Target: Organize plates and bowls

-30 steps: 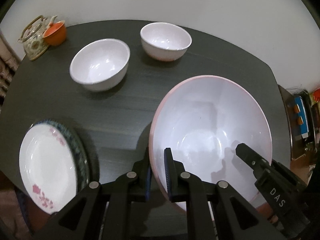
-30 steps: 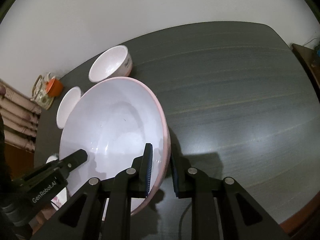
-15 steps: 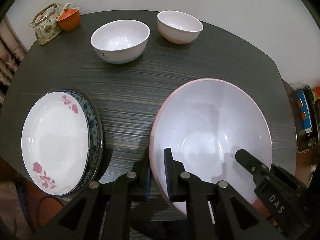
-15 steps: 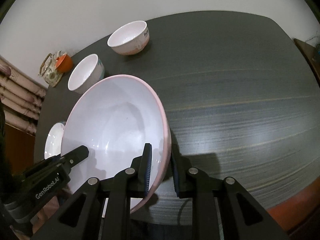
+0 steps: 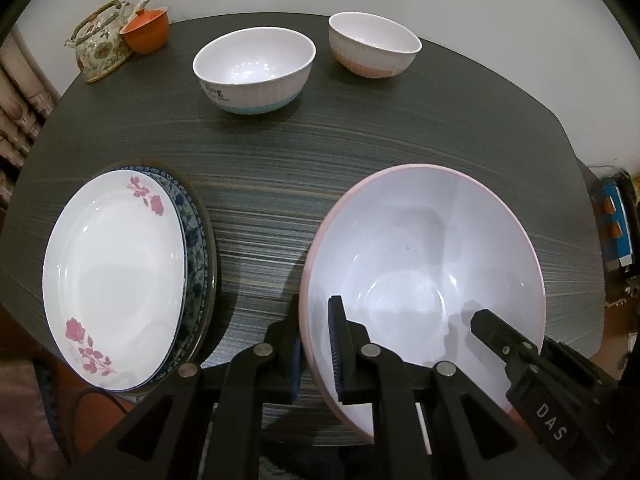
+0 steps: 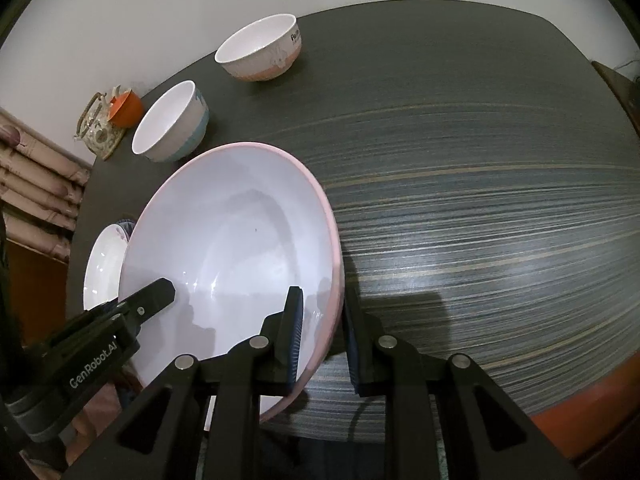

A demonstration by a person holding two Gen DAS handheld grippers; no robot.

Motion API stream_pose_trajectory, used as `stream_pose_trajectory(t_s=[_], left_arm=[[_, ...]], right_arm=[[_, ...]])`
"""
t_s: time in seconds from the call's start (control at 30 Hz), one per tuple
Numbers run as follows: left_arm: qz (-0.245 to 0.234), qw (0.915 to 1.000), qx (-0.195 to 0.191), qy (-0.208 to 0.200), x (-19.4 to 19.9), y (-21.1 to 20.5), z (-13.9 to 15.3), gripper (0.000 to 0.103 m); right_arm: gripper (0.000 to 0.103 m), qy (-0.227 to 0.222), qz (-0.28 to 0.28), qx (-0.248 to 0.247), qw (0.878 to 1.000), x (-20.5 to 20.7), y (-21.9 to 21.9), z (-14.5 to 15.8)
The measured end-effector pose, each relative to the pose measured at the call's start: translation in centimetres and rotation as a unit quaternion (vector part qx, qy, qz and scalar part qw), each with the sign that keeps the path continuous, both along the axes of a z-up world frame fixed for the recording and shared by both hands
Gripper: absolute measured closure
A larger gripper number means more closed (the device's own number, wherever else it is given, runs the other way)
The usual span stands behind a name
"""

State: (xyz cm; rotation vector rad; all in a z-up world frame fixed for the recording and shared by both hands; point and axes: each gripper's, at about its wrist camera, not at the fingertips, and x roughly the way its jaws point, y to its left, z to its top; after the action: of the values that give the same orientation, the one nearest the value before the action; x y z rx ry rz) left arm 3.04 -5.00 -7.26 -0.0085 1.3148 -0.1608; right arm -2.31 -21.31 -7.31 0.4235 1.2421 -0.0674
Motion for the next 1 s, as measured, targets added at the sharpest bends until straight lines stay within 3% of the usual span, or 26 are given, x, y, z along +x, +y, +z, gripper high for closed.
stream_pose_trajectory(t_s=[0.53,0.73,1.0], left_arm=[[-0.002,1.0000,0.005,0.003,-0.32,-0.38,-0.10,0.091],[-0.001,1.0000,0.006,-0.002,-0.15,-0.22,0.08,0.091],[0.005,0.9999,0.012,-0.007,-0.05,0.08,0.42,0.089]], right_arm=[[0.080,0.006,-0.002,0.006,1.000,-0.50,0.12,-0.24],[0.065,-0.004,-0.002,0.006,1.000,-0.62,0.32,0.22],[0.064,-0.010,-0.003,0.007,1.000,-0.46,0.20,0.64]])
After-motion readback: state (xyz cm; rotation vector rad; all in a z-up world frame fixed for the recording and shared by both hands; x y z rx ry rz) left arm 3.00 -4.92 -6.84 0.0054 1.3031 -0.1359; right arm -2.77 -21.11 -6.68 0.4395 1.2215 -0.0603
